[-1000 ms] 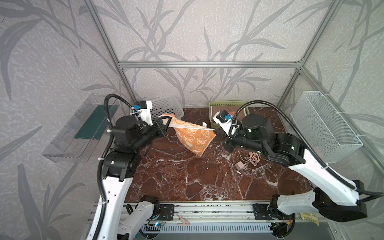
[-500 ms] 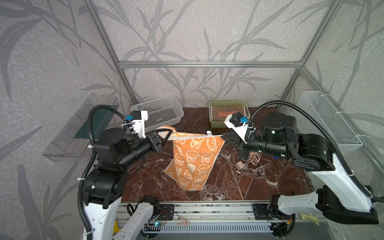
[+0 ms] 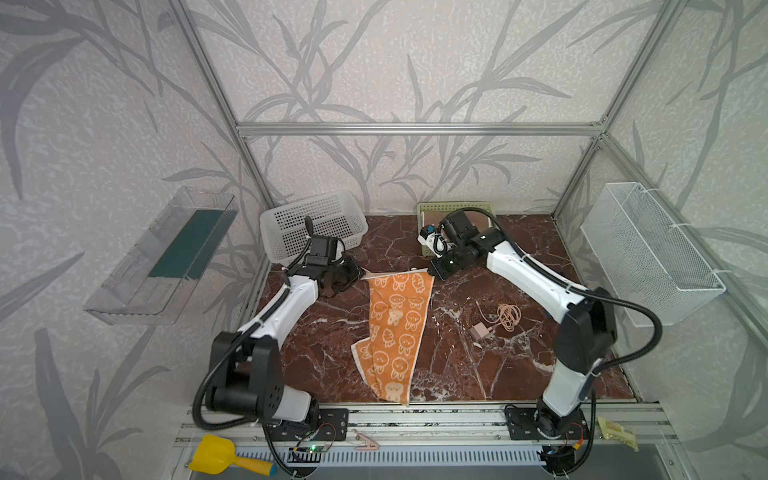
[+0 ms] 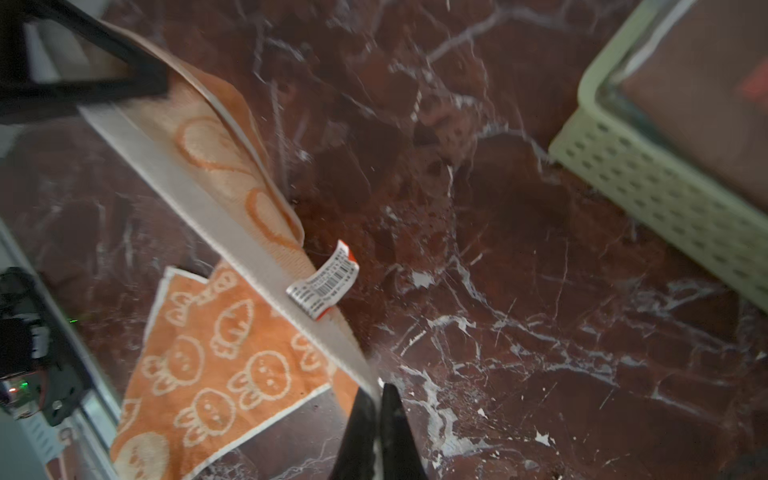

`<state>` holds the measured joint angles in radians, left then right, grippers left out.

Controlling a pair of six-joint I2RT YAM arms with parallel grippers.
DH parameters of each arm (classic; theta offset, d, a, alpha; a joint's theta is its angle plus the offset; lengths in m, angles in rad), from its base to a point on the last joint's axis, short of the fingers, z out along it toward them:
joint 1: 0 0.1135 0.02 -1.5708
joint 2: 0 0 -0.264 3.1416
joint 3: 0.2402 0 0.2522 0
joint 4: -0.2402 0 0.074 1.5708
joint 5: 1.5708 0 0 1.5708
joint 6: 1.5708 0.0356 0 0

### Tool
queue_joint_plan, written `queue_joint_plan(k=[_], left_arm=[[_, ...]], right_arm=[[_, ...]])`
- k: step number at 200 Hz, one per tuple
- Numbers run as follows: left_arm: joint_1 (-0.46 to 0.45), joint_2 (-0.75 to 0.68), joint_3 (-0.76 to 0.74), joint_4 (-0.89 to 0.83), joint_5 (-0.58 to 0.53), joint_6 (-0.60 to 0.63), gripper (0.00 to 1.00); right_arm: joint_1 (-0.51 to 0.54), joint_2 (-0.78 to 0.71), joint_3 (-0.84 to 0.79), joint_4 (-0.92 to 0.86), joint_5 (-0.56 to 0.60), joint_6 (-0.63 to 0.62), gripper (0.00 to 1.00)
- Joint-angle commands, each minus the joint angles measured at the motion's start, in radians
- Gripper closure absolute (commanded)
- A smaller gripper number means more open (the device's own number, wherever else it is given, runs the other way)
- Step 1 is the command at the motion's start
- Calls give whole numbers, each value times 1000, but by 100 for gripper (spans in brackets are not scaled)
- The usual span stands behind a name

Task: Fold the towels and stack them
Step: 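Lift the bunny towel by two corners with both grippers, raising it high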

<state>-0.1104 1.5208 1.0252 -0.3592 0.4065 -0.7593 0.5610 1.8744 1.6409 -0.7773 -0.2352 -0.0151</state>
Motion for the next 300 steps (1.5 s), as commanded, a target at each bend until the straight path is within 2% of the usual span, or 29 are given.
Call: queue_joint_plan(k=[1, 25, 49, 69, 98, 127, 185, 197, 214, 227, 248, 264, 275, 288, 300], left_arm=[[31, 119, 53, 21, -43, 35, 53], [37, 167, 103, -6, -38, 94, 44], [46, 201, 149, -16, -39, 182, 44], [40, 278, 228, -63, 29, 235, 44], [-41, 308, 276, -93, 36, 354, 48], [-108, 369, 338, -244, -33, 496, 49], [-115, 399, 269, -222, 67, 440, 52], [-114, 400, 258, -217, 80, 431, 59], [-114, 391, 248, -207, 85, 416, 77], [-112, 381, 246, -201, 91, 403, 82], [-109, 377, 253, -198, 113, 386, 83], [-109, 383, 250, -182, 127, 375, 67], [-109, 391, 243, -167, 137, 368, 62], [-109, 405, 232, -143, 156, 354, 64], [-108, 414, 222, -122, 168, 340, 76]], right_arm=[[-35, 80, -1, -53, 68, 14, 100], [-35, 139, -3, -64, 112, 10, 100], [-34, 134, -29, -38, 135, 8, 100], [-34, 135, -31, -31, 132, 8, 100], [-35, 132, -30, -24, 131, 10, 100], [-35, 123, -35, -19, 126, 11, 100], [-35, 112, -33, -22, 131, 1, 100], [-35, 110, -32, -22, 132, 1, 100], [-34, 103, -33, -24, 135, 0, 100], [-34, 92, -34, -25, 134, 0, 100], [-34, 65, -42, -24, 137, 2, 100], [-35, 48, -57, -11, 140, 3, 100], [-35, 46, -65, -8, 142, 3, 100], [-34, 51, -68, -12, 139, 7, 100], [-33, 51, -74, -12, 133, 13, 100]])
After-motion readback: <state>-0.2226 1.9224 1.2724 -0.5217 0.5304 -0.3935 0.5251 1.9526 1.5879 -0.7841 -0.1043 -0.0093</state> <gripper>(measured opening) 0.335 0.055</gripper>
